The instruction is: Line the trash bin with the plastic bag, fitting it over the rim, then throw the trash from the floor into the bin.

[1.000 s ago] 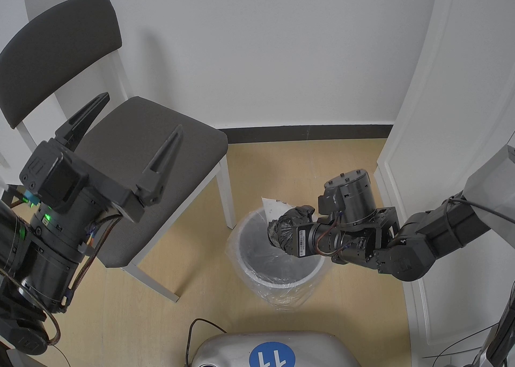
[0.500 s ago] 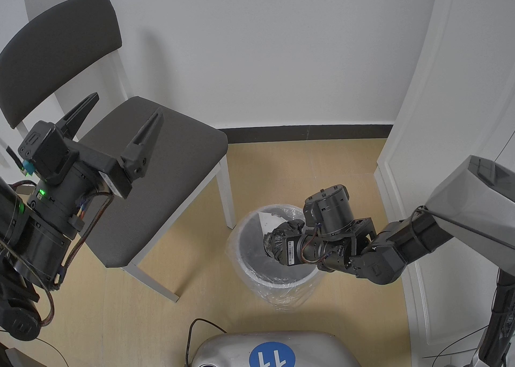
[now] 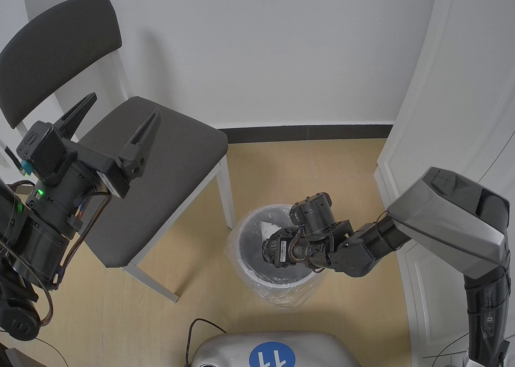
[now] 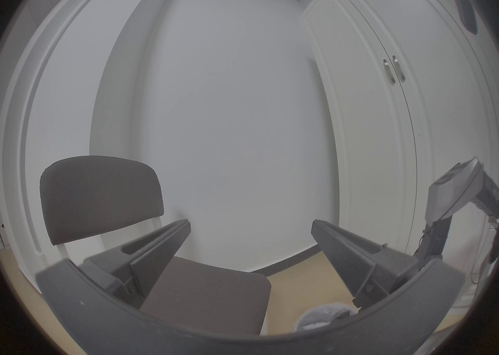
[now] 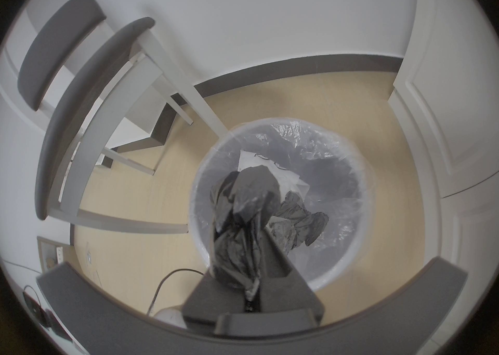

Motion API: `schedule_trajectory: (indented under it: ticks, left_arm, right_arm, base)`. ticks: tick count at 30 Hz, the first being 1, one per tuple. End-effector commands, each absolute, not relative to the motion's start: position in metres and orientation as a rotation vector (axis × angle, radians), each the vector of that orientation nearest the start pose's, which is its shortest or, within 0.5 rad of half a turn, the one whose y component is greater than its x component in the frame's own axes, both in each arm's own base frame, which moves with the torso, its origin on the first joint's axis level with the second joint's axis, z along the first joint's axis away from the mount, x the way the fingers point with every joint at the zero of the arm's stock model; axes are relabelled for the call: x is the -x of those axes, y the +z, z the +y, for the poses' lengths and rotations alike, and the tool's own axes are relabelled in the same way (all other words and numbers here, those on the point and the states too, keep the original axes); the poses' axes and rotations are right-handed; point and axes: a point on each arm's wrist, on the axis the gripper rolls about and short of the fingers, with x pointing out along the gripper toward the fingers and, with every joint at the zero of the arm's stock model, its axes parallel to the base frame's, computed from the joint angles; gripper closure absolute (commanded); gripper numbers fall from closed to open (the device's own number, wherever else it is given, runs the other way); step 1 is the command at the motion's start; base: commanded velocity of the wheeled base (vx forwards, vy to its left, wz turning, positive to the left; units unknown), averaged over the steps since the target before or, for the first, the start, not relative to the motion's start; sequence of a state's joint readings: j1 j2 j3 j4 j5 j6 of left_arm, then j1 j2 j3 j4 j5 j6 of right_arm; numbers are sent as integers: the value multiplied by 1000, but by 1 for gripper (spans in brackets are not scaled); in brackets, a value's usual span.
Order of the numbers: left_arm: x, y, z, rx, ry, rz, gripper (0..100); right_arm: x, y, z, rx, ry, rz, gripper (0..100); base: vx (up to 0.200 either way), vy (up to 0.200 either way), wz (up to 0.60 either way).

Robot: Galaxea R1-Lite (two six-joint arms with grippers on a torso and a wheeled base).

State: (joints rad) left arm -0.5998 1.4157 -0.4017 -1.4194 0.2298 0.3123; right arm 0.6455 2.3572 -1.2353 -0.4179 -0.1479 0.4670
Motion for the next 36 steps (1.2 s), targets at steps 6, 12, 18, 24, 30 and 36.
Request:
schedule_trajectory:
  ticks: [6, 12, 18, 24, 30, 36]
  left_arm:
    - [-173, 225, -113, -149, -304, -411, 0]
    - [-173, 224, -113, -151, -304, -410, 0]
    - [-173, 224, -113, -153, -307, -409, 0]
    - [-173, 223, -113, -154, -308, -406, 0]
    - [-174, 221, -113, -159, -304, -396, 0]
    - [-174, 221, -113, -159, -302, -395, 0]
  right_arm:
    - [-368, -16, 267, -204, 281, 792, 100]
    - [-370, -14, 262, -199, 265, 810, 100]
    - [-373, -17, 264, -188, 243, 858, 100]
    - [-382, -23, 273, -252, 229, 847, 100]
    - [-391, -33, 280, -294, 217, 839, 100]
    - [-396, -37, 280, -336, 195, 844, 100]
  base:
    - [0, 0, 0]
    - [0, 0, 0]
    - [0, 0, 0]
    - [0, 0, 0]
    - [0, 0, 0]
    - [0, 0, 0]
